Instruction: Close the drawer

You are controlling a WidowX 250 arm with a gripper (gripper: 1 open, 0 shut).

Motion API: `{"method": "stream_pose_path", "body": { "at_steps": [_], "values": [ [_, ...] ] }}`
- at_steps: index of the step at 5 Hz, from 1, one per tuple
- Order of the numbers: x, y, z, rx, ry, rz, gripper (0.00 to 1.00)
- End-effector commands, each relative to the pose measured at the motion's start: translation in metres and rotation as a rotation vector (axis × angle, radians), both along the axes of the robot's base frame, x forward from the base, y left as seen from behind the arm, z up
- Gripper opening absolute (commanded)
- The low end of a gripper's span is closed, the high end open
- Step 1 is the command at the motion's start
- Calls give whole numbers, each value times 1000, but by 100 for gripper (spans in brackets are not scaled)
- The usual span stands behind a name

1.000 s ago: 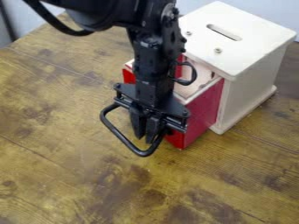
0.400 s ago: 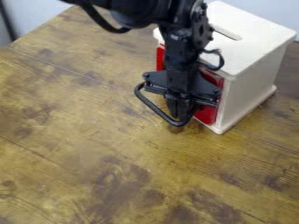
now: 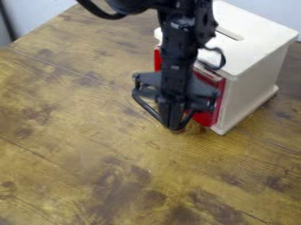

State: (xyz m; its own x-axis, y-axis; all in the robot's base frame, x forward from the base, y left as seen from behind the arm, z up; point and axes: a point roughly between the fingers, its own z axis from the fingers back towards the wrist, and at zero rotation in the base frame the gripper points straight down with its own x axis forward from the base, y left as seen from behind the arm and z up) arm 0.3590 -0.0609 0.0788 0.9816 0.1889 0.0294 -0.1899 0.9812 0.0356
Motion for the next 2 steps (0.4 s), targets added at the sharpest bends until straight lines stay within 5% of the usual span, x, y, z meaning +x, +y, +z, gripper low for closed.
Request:
{"method": "stream_pose_path", "body": {
  "at_steps": [1, 2],
  "values": [
    [-7, 1, 21, -63, -165, -98, 0],
    [-8, 20, -5, -47, -173, -159, 0]
  ]
}}
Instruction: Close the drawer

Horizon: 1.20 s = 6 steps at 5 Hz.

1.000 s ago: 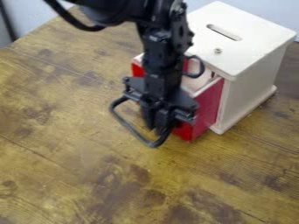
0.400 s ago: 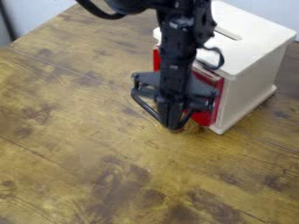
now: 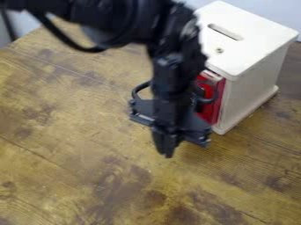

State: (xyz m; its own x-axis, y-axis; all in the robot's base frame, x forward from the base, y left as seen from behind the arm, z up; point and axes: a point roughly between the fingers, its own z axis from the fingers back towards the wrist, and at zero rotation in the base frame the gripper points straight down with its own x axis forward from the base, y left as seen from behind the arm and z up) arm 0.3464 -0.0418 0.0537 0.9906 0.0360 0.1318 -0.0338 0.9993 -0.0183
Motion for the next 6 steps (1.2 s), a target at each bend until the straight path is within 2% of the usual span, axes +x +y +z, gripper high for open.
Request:
{"method": "stream_pose_path", "body": {
  "at_steps": [1, 2, 4, 5, 6],
  "values": [
    [10, 14, 11, 9, -32, 19, 0],
    [7, 16, 17, 12, -34, 14, 0],
    [5, 16, 30, 9, -67, -59, 0],
    [4, 17, 36, 9, -55, -95, 0],
    [7, 10, 45, 16, -70, -34, 0]
  ]
}}
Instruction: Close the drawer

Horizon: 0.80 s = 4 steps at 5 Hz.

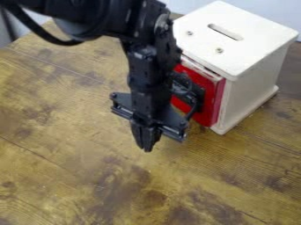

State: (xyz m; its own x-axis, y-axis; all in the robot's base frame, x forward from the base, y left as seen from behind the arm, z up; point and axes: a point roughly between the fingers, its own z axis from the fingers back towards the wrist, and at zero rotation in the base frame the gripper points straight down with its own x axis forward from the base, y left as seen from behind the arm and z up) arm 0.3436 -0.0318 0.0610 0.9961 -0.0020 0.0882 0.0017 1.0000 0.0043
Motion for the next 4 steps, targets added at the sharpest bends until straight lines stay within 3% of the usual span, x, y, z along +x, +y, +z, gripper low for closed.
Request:
{"method": "stream_pose_path", "body": {
  "at_steps": [1, 2, 3, 4],
  "values": [
    [13, -7, 46, -9, -126, 59, 0],
    [16, -1, 49, -16, -129, 110, 0],
    [29, -5, 45, -21, -127, 94, 100],
    [34, -11, 33, -11, -74, 83, 100]
  ]
}}
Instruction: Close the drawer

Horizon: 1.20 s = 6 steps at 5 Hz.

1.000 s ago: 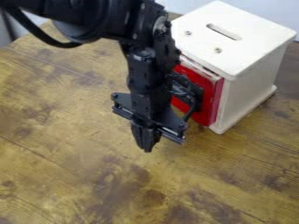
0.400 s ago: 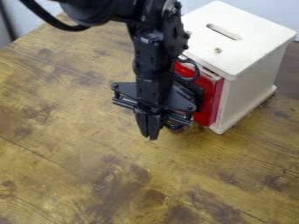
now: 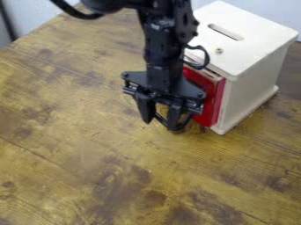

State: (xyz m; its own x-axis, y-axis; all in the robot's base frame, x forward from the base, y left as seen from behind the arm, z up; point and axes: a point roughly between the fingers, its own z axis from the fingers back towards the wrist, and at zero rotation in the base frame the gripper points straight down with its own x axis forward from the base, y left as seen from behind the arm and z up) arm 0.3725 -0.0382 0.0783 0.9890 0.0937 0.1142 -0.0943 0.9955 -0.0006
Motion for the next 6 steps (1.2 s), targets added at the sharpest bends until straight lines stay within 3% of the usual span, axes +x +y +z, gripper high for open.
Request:
{"method": "stream_pose_path", "body": {
  "at_steps": [1, 3, 4, 6],
  "values": [
    [3, 0, 17, -3, -34, 51, 100],
    [2, 12, 21, -5, -39, 171, 100],
    [3, 11, 16, -10, -49, 167, 100],
    [-2, 11, 7, -1, -23, 143, 100]
  ]
}}
